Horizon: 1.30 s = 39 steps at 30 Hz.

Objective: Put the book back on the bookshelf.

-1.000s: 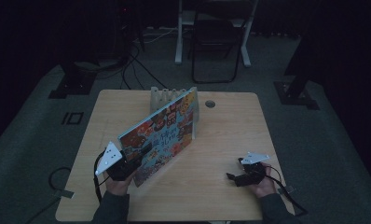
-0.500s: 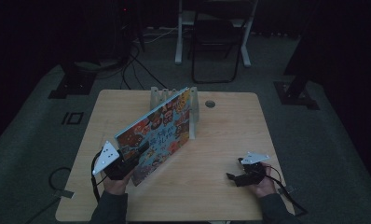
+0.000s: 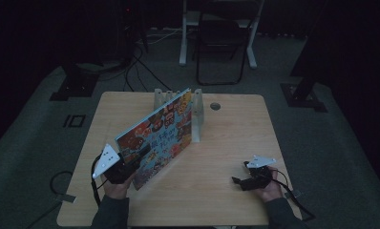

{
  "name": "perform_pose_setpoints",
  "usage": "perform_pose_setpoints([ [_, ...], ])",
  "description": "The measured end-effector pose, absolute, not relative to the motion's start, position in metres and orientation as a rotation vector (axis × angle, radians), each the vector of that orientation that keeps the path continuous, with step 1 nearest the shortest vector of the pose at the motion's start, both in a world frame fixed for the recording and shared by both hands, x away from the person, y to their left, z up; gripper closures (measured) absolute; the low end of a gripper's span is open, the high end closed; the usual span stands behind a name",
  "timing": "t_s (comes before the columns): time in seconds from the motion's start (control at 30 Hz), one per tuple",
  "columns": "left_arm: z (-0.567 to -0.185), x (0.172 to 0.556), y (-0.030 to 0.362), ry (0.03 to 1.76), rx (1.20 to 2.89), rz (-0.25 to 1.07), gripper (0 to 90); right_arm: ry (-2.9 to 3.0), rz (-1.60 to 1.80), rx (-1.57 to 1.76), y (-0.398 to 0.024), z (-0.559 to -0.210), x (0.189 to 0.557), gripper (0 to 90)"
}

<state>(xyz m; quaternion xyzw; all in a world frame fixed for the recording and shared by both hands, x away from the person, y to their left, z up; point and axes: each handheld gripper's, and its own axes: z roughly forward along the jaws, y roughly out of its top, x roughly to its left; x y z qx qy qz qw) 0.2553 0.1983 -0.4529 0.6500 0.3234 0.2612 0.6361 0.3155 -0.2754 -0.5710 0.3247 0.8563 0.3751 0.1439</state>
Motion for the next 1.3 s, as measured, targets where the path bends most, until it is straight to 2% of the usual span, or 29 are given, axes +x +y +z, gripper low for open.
perform_pose_setpoints([
  [1.3, -0.452, 0.252, 0.219, 0.814, 1.453, 0.657, 81.5, 2.468, 1.082, 0.936, -0.275, -0.571, 0.316, 12.2],
])
